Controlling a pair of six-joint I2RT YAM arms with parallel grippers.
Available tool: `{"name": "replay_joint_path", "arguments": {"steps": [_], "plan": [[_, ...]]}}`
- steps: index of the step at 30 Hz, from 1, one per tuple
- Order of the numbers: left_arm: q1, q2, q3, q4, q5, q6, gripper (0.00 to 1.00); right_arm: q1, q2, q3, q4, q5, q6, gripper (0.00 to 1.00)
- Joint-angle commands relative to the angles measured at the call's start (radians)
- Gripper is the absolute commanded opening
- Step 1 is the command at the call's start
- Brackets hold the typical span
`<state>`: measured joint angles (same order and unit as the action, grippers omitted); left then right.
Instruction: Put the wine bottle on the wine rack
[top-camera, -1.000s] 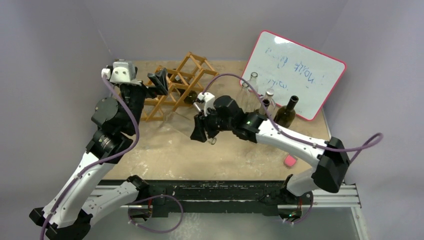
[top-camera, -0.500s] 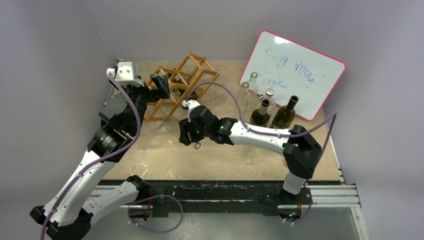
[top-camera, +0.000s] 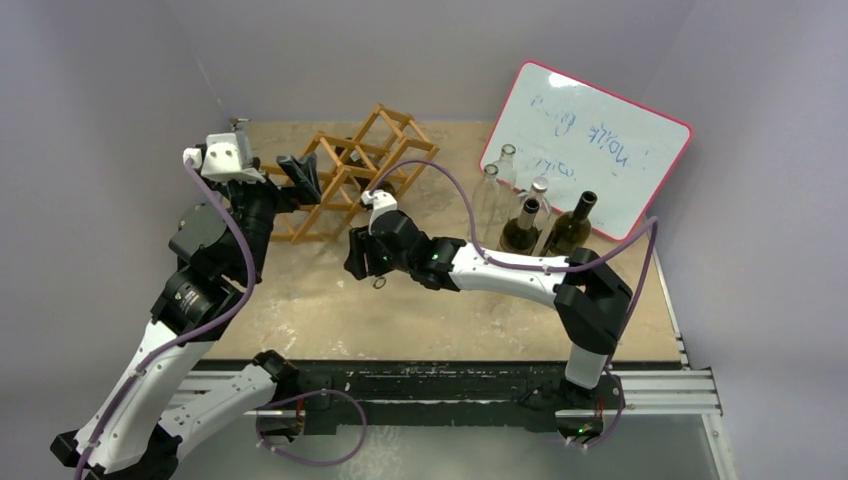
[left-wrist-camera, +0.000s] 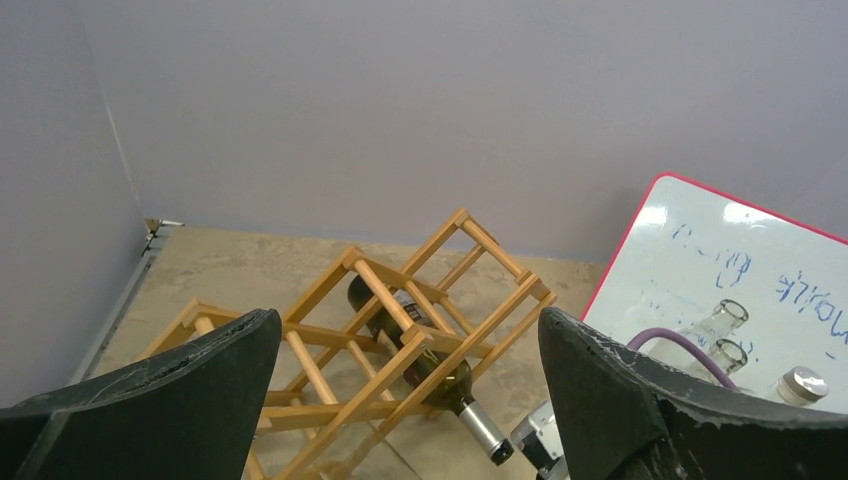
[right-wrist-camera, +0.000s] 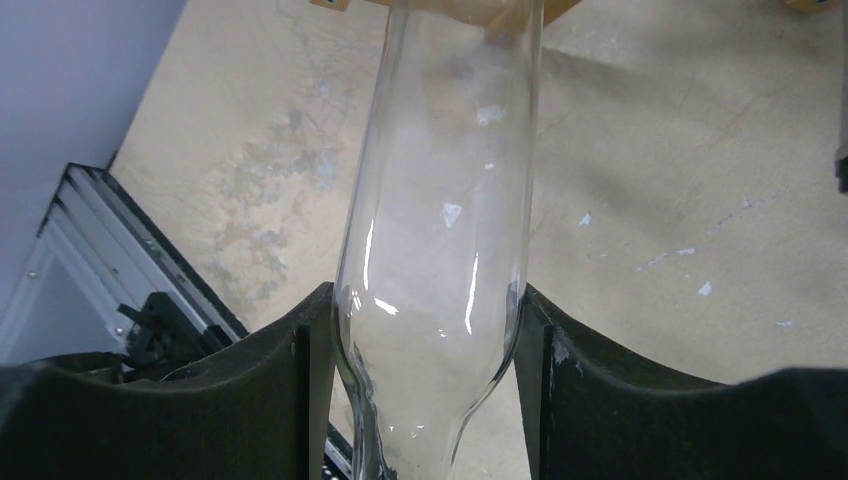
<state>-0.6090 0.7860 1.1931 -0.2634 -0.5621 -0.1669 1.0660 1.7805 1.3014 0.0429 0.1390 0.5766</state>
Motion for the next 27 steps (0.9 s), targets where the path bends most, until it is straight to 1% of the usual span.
{"name": "replay_joint_path", "arguments": {"steps": [1,6,14,19,21,27], "plan": [[0.002,-0.029,0.013,-0.034,0.002,-0.024,1.00,0.004,-0.002,0.058,0.179,0.036,0.026,0.00],[0.002,-0.056,-0.005,-0.084,0.058,-0.013,1.00,0.005,0.031,0.035,0.307,0.059,0.022,0.00],[0.002,-0.081,-0.039,-0.129,0.016,0.000,1.00,0.009,0.113,0.033,0.543,0.127,-0.040,0.00],[0.002,-0.080,-0.050,-0.133,-0.035,0.038,1.00,0.009,0.185,0.085,0.594,0.136,-0.044,0.00],[0.002,-0.077,-0.061,-0.127,-0.042,0.052,1.00,0.010,0.213,0.108,0.605,0.105,-0.042,0.00],[0.002,-0.068,-0.076,-0.125,-0.050,0.085,1.00,0.007,0.302,0.188,0.633,0.100,-0.075,0.00]]}}
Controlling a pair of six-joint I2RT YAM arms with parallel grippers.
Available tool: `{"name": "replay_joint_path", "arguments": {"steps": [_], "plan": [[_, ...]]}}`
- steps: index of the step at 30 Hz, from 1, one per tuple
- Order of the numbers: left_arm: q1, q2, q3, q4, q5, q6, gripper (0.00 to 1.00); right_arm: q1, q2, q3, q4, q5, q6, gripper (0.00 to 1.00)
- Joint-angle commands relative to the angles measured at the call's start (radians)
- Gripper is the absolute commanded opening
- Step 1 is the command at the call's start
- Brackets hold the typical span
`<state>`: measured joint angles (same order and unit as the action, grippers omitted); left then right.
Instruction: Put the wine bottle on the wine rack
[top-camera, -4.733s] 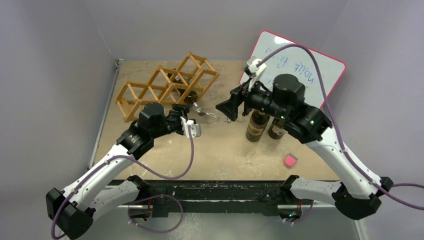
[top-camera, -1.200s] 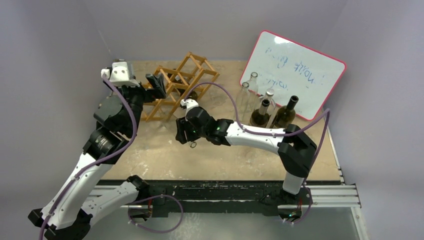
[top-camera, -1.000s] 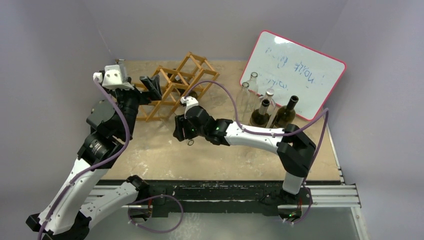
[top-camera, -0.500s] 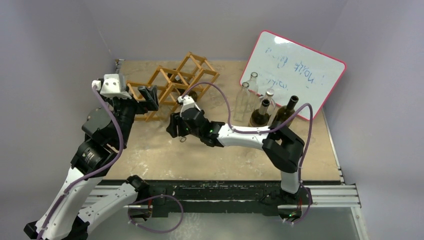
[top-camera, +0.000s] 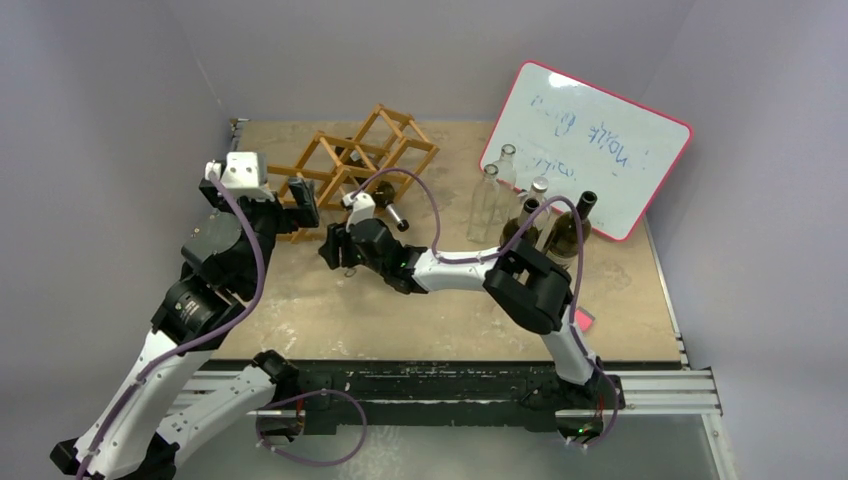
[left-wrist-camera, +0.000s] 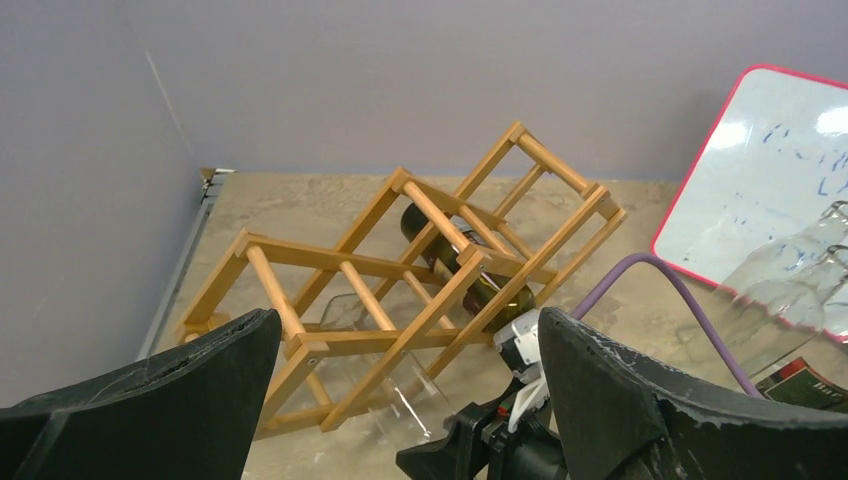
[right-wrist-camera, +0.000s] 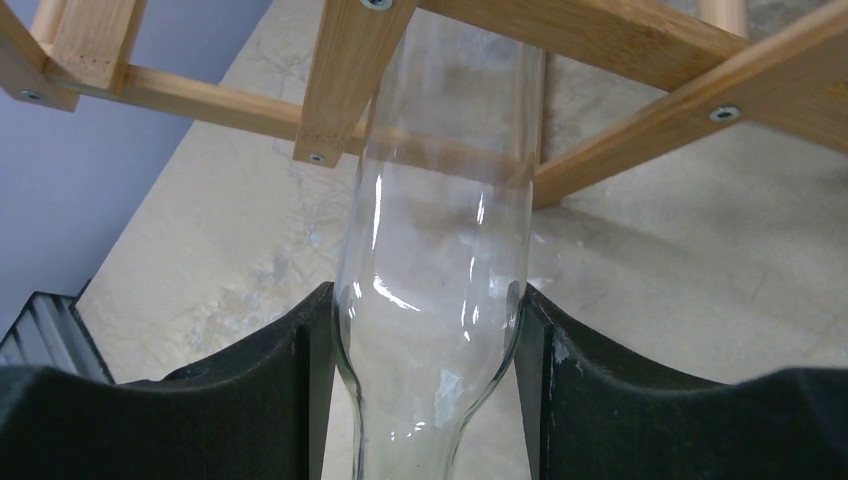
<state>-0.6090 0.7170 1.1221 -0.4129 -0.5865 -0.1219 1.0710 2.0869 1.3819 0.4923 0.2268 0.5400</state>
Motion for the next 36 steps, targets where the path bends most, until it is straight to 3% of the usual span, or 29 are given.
{"name": "replay_joint_path", "arguments": {"steps": [1,14,18,23,28,36], "plan": [[0.002,0.001,-0.006,0.026,-0.026,0.040,1.00,0.001,0.008,0.122,0.187,0.013,-0.039,0.00],[0.002,0.009,-0.024,0.053,-0.038,0.069,1.00,-0.024,0.105,0.194,0.261,0.015,0.003,0.00],[0.002,0.010,-0.026,0.081,-0.107,-0.013,1.00,-0.031,0.133,0.224,0.250,0.019,0.008,0.00],[0.002,0.033,-0.021,0.095,-0.272,-0.136,1.00,-0.038,0.158,0.252,0.220,0.020,0.011,0.14],[0.002,0.071,-0.044,0.089,-0.321,-0.077,1.00,-0.041,0.173,0.251,0.209,0.034,0.020,0.26],[0.002,0.092,-0.035,0.055,-0.409,-0.155,1.00,-0.049,0.188,0.237,0.201,0.049,0.024,0.34]]}}
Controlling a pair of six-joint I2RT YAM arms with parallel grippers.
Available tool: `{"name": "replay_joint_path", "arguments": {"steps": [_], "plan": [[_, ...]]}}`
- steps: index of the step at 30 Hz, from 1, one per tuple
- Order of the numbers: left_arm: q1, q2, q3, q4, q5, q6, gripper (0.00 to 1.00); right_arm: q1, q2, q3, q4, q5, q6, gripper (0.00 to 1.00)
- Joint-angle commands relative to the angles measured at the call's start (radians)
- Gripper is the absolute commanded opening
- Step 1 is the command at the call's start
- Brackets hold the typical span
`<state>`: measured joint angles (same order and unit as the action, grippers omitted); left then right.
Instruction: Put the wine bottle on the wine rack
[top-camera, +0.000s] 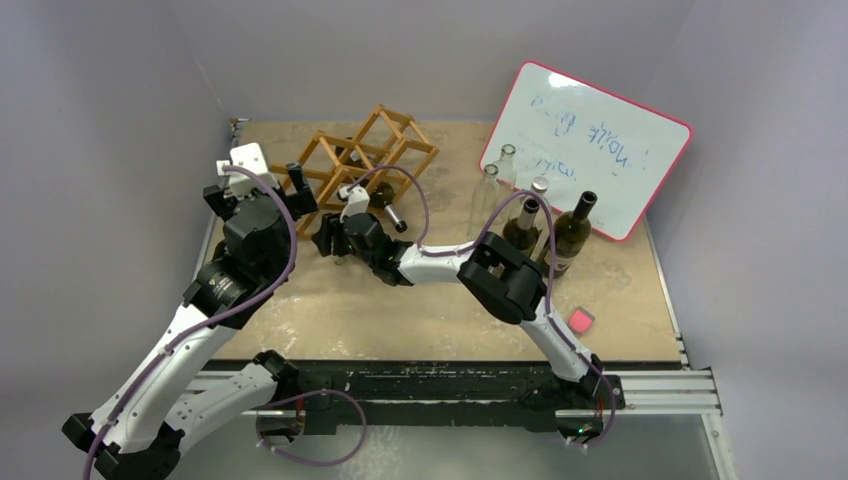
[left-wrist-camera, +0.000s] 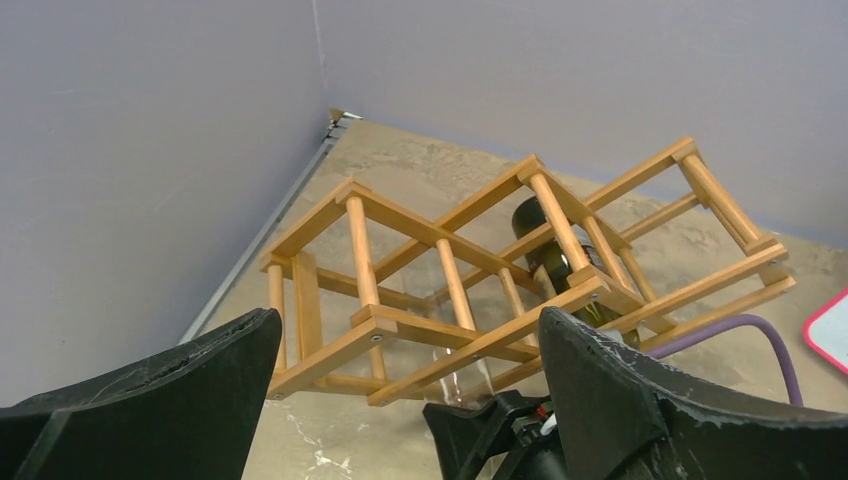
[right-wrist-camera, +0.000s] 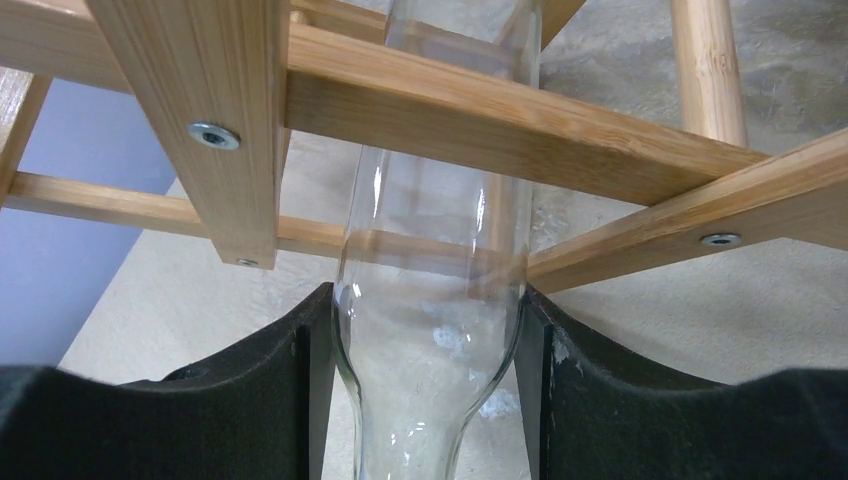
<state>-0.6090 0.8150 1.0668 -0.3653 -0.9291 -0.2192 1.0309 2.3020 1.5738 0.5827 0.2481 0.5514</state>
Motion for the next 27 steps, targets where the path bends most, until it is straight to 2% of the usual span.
{"name": "replay_joint_path", "arguments": {"steps": [1,5,6,9,13,22,27], "plan": [[0.002,-0.006,0.017,0.006,-0.069,-0.064,1.00,-0.011,-0.027,0.038,0.117,0.028,0.016,0.37],[0.002,-0.005,0.012,-0.002,-0.061,-0.090,1.00,-0.012,-0.029,0.029,0.124,0.032,0.016,0.53],[0.002,-0.004,0.018,-0.011,-0.046,-0.083,1.00,-0.012,-0.032,0.024,0.123,0.037,0.018,0.56],[0.002,-0.003,0.030,-0.026,0.046,-0.040,1.00,-0.011,-0.057,0.001,0.120,0.059,0.024,0.73],[0.002,-0.003,0.025,-0.013,0.080,-0.045,1.00,-0.011,-0.107,-0.036,0.104,0.080,0.036,0.83],[0.002,0.002,0.043,0.007,-0.001,-0.083,1.00,-0.012,-0.265,-0.154,0.114,0.047,0.042,0.87],[0.001,-0.008,0.032,0.039,-0.171,-0.222,1.00,-0.011,-0.393,-0.214,0.087,-0.030,0.041,0.84]]}}
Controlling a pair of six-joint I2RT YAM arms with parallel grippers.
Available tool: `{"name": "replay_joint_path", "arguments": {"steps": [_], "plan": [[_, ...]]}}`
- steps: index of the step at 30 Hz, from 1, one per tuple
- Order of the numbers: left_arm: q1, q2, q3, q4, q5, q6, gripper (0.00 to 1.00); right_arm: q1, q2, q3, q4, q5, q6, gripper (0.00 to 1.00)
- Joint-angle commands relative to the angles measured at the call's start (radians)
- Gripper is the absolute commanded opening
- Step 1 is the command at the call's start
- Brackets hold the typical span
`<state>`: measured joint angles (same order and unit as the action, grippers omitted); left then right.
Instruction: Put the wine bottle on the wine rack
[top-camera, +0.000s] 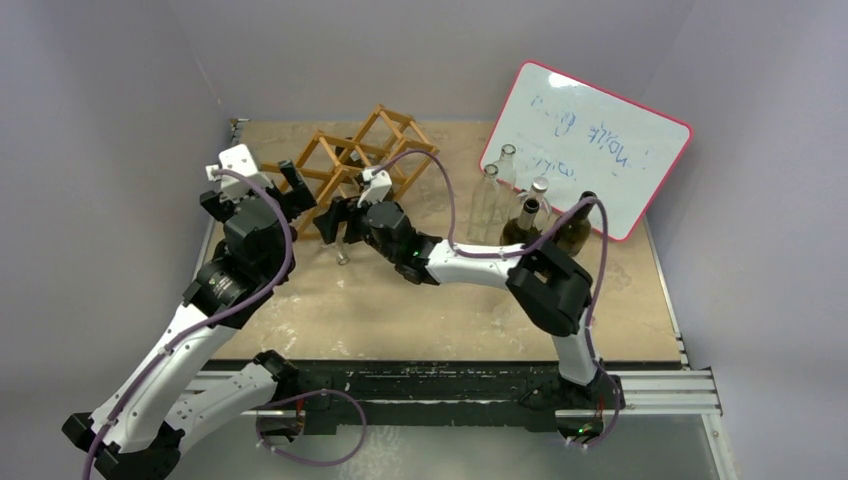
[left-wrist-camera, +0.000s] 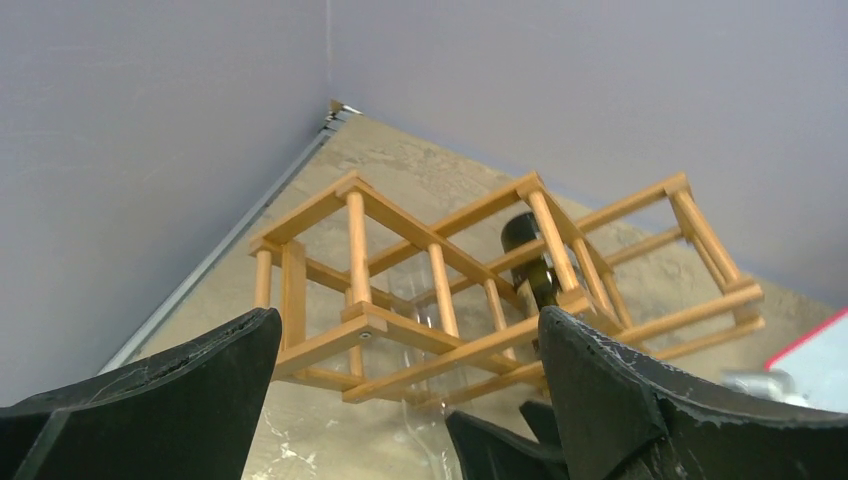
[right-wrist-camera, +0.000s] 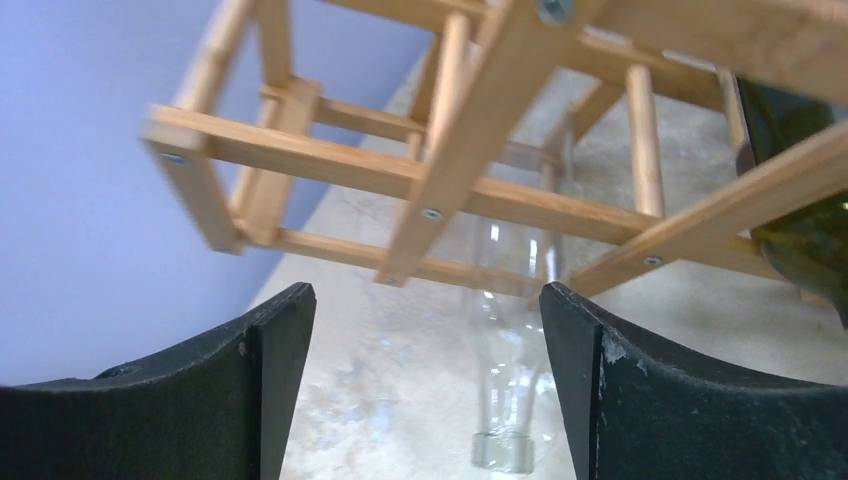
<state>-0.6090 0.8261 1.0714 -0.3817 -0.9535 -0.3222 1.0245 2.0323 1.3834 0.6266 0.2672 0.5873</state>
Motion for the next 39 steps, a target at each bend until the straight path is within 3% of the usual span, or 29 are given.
{"name": "replay_joint_path", "arguments": {"steps": [1,6,9,14,23,31,34,39], "plan": [[0.000,-0.023,0.025,0.066,-0.154,-0.127,1.00,-0.005,-0.160,-0.030,0.015,-0.057,-0.005,0.84],[0.000,-0.049,0.026,0.090,-0.078,-0.141,1.00,-0.060,-0.283,0.028,-0.283,-0.046,0.012,0.82],[0.000,-0.035,0.064,0.018,-0.044,-0.173,1.00,-0.087,-0.383,0.016,-0.368,0.002,-0.032,0.82],[0.001,0.027,0.158,-0.114,0.195,-0.073,1.00,-0.125,-0.532,0.024,-0.540,0.119,-0.099,0.82],[0.000,0.041,0.064,-0.042,0.309,-0.059,1.00,-0.167,-0.683,0.105,-0.909,0.387,-0.170,0.82],[0.000,0.043,-0.003,0.039,0.520,0.026,0.95,-0.184,-0.833,0.062,-1.306,0.627,0.034,0.84],[0.001,0.052,-0.007,0.065,0.544,0.030,0.94,-0.188,-0.941,-0.010,-1.347,0.628,0.092,0.84],[0.001,0.080,-0.011,0.102,0.567,0.019,0.94,-0.188,-1.089,-0.129,-1.263,0.571,0.082,0.84]]}}
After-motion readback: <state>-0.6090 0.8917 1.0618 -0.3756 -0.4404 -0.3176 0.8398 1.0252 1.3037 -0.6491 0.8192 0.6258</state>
